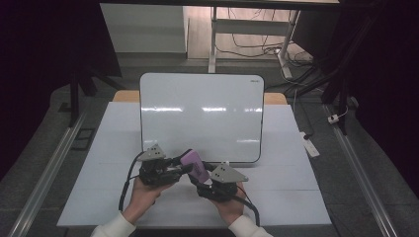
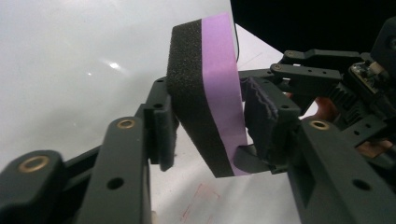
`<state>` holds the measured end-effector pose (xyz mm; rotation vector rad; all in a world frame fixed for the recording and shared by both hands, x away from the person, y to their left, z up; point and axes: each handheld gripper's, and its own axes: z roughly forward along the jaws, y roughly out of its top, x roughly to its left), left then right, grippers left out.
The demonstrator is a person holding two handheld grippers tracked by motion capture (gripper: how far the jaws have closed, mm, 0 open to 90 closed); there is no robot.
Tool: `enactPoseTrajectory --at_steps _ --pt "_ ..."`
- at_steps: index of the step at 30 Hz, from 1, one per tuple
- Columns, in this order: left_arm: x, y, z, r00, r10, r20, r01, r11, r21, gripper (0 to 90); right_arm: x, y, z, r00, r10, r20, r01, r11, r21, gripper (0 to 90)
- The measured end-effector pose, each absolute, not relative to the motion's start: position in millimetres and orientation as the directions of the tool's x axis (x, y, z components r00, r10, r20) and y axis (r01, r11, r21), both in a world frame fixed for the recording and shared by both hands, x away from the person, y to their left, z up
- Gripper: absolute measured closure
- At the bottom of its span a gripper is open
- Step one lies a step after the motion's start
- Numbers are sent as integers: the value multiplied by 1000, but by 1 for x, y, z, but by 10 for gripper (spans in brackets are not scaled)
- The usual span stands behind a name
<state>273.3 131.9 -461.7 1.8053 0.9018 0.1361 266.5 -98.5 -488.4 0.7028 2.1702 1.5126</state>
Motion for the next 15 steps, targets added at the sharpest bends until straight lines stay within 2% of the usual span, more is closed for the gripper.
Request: enactPoseTrajectory --at_steps 6,15 --pt "272 133 -460 707 626 -329 516 -138 845 616 268 -98 -490 -798 602 -11 196 277 941 404" --pt "268 136 -457 705 643 -299 495 -143 857 629 269 -100 -489 -815 579 11 202 265 943 378"
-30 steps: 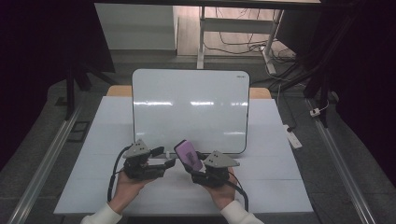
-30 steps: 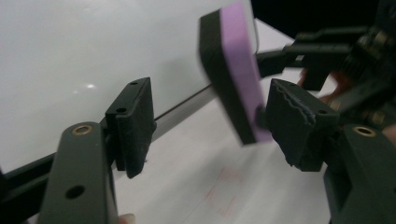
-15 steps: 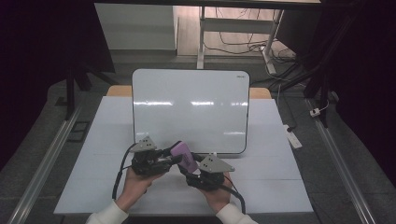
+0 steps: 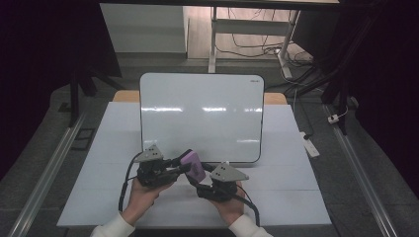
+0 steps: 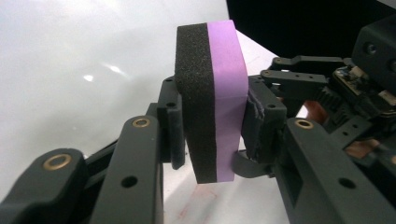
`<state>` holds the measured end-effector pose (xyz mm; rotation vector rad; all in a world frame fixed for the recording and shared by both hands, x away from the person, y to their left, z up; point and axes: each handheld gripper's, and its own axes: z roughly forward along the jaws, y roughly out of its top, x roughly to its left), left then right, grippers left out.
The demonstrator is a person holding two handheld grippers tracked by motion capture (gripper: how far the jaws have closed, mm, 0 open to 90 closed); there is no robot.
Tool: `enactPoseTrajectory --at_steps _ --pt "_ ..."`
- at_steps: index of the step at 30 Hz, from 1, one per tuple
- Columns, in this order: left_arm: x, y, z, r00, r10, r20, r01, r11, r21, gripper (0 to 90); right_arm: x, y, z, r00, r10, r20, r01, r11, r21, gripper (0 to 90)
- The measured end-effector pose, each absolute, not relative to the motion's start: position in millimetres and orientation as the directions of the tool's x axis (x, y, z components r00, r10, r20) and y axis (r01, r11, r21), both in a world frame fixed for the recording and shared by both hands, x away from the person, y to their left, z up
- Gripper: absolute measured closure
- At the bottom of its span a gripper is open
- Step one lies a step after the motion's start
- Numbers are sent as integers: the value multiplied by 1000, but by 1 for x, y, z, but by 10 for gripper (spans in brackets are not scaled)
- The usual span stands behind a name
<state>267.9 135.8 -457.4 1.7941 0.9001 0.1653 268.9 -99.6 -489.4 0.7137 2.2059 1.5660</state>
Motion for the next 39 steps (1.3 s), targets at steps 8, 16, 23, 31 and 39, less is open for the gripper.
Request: enactPoseTrajectory --at_steps 8,16,23,31,39 --pt "265 147 -452 693 660 -291 488 -132 863 631 269 -111 -484 -824 566 26 204 253 946 332" --pt "258 159 -446 679 685 -266 500 -165 850 630 272 -147 -479 -790 613 5 218 273 937 329" --pt "254 175 -439 634 743 -214 509 -193 839 630 278 -192 -477 -710 704 -34 236 283 930 329" --pt "265 197 -437 529 829 -181 553 -175 815 631 280 -242 -482 -609 789 -79 272 302 914 329" --pt "279 213 -436 440 883 -163 589 -147 795 631 281 -264 -485 -559 823 -97 291 304 907 329"
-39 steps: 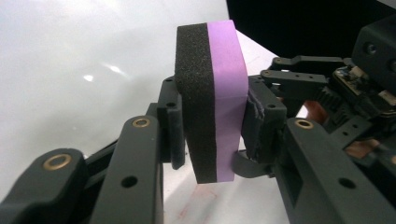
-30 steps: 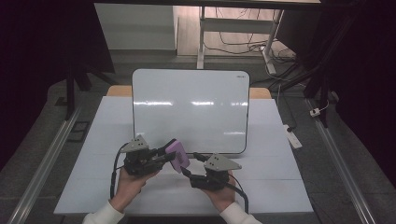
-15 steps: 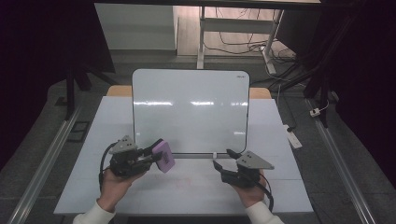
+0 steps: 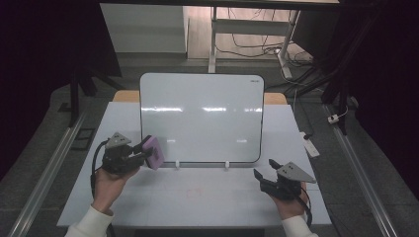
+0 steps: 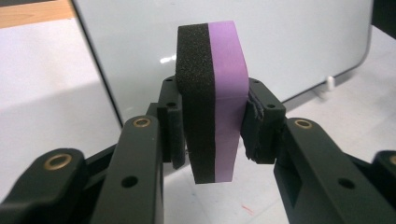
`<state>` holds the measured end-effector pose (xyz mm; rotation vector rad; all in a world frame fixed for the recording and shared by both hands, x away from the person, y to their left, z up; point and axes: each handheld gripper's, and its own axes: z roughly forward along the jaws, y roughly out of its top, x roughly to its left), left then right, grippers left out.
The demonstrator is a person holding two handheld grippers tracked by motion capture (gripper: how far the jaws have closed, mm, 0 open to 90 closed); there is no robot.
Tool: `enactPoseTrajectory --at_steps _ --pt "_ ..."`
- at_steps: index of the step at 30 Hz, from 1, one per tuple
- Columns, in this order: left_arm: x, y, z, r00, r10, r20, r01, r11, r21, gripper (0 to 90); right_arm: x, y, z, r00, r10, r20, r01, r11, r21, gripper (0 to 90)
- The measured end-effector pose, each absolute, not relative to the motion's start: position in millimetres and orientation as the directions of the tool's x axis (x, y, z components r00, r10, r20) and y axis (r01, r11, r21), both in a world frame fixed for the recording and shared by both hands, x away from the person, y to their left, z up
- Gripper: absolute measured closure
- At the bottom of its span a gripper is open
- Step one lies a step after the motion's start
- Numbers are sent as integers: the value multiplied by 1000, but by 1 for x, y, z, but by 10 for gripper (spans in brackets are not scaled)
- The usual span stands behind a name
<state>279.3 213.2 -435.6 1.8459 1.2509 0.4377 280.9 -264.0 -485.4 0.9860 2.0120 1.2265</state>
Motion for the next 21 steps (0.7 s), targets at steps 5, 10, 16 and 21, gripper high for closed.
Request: enactPoseTrajectory --at_steps 5,10,16,21 --pt "287 217 -433 410 900 -149 601 -144 786 631 280 -269 -486 -547 830 -106 292 308 906 329" --pt "300 218 -435 393 908 -143 617 -145 773 631 281 -273 -486 -539 837 -96 300 298 906 329" --pt "308 212 -435 385 911 -148 606 -128 785 628 282 -274 -487 -538 838 -93 299 293 908 329" --pt "317 199 -437 380 918 -116 577 -137 805 629 282 -273 -487 -536 838 -97 301 297 906 328"
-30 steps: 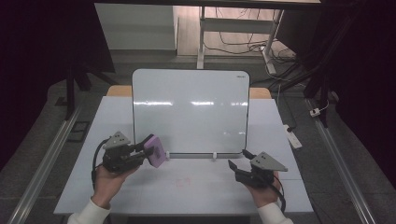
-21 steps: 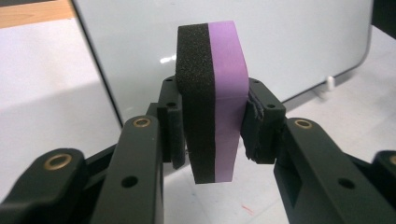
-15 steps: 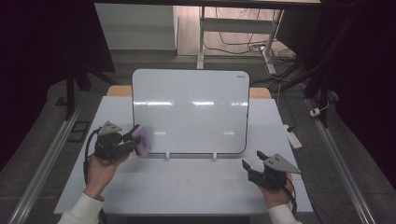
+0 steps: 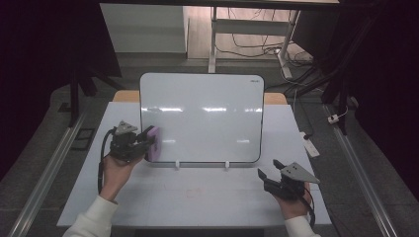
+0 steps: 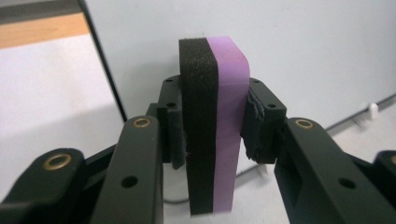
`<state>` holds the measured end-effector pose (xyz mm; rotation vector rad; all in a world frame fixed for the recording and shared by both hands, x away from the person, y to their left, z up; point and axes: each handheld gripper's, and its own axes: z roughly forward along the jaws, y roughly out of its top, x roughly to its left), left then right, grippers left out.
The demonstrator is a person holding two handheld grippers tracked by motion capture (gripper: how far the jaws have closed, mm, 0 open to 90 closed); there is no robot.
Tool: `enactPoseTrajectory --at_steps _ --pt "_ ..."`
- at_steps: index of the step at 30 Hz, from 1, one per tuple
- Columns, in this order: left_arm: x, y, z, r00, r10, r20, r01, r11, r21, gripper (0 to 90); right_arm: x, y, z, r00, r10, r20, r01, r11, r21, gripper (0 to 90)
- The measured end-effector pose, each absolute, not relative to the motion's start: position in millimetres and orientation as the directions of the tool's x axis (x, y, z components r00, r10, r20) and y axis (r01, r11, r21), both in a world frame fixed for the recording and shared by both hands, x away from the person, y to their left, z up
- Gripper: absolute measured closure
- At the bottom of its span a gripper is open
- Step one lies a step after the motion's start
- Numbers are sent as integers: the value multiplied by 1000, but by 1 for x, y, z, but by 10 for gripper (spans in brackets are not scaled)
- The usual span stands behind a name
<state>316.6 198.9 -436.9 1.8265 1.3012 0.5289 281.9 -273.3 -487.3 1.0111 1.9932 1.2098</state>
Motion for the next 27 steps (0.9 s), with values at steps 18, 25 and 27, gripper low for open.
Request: enactPoseTrajectory --at_steps 18,25,27 --pt "321 170 -452 365 930 55 493 -243 836 609 281 -270 -489 -543 832 -110 297 313 902 328" --pt "322 170 -456 371 927 57 499 -251 829 567 281 -270 -489 -545 831 -113 295 316 902 328" --pt "321 170 -456 368 928 64 495 -253 831 564 281 -270 -489 -545 830 -114 293 316 902 328"
